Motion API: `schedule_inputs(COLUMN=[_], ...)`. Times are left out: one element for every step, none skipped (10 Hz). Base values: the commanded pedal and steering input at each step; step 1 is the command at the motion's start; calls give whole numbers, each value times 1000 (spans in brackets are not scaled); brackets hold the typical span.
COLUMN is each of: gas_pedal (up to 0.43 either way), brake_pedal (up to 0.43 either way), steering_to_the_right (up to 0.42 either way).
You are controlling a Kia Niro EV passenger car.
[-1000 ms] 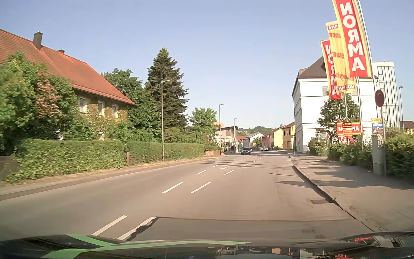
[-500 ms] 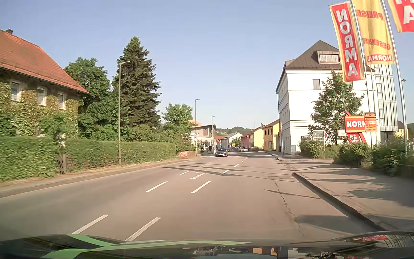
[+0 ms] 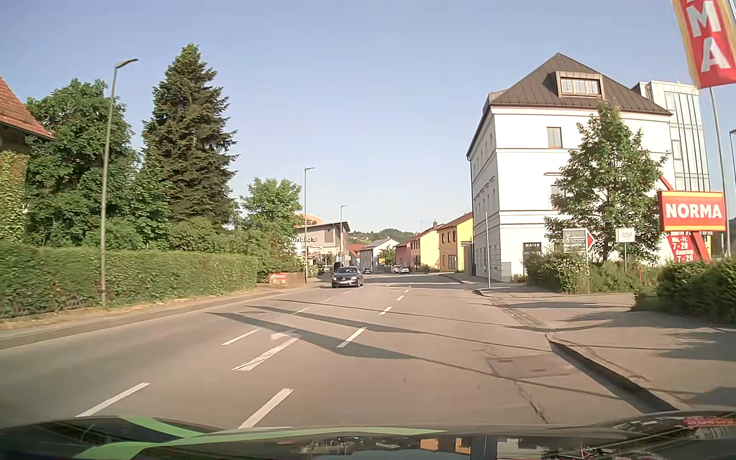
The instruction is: Follow the waypoints while adhering to traffic rules and regulations
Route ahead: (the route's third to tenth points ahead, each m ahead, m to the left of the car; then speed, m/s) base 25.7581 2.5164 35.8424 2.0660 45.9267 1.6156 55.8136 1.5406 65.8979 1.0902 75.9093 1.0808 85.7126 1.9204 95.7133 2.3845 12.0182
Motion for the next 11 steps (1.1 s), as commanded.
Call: schedule_inputs(gas_pedal=[118,118,110,79,28,28,28,28,39,39,59], brake_pedal=[0,0,0,0,0,0,0,0,0,0,0], steering_to_the_right=[40,33,26,20,15,14,12,10,5,-2,-2])
